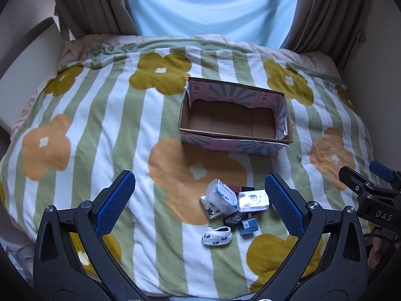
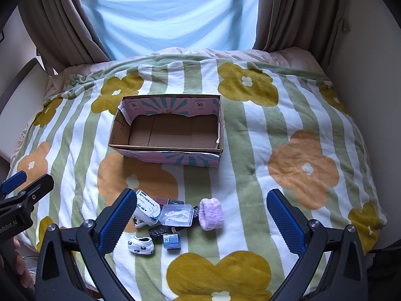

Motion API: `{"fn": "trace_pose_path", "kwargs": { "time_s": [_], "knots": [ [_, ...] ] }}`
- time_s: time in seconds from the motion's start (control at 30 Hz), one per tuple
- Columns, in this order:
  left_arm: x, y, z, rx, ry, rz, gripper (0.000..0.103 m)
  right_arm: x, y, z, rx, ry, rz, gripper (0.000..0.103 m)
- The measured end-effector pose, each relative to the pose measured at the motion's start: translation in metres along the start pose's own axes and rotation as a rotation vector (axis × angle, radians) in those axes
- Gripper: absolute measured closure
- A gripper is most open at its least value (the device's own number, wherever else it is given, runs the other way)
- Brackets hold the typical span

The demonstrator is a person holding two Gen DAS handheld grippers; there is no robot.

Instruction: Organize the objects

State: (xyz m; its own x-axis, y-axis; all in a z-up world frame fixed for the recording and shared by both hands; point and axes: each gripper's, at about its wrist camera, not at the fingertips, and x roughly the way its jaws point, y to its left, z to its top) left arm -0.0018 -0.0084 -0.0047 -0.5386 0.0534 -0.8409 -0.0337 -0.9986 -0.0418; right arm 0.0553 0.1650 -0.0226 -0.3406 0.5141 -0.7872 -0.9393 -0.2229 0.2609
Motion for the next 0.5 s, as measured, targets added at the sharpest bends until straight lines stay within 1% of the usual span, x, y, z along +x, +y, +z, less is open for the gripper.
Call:
{"fn": "trace_pose_path", "kwargs": {
  "time_s": [0.5],
  "knots": [
    [-0.0005,0.0007,0.0022,0.007,-0.006,0.002,0.000,-0.0002,-0.0027,0.0000,0.007,-0.001,-0.009,0.001]
  ]
}}
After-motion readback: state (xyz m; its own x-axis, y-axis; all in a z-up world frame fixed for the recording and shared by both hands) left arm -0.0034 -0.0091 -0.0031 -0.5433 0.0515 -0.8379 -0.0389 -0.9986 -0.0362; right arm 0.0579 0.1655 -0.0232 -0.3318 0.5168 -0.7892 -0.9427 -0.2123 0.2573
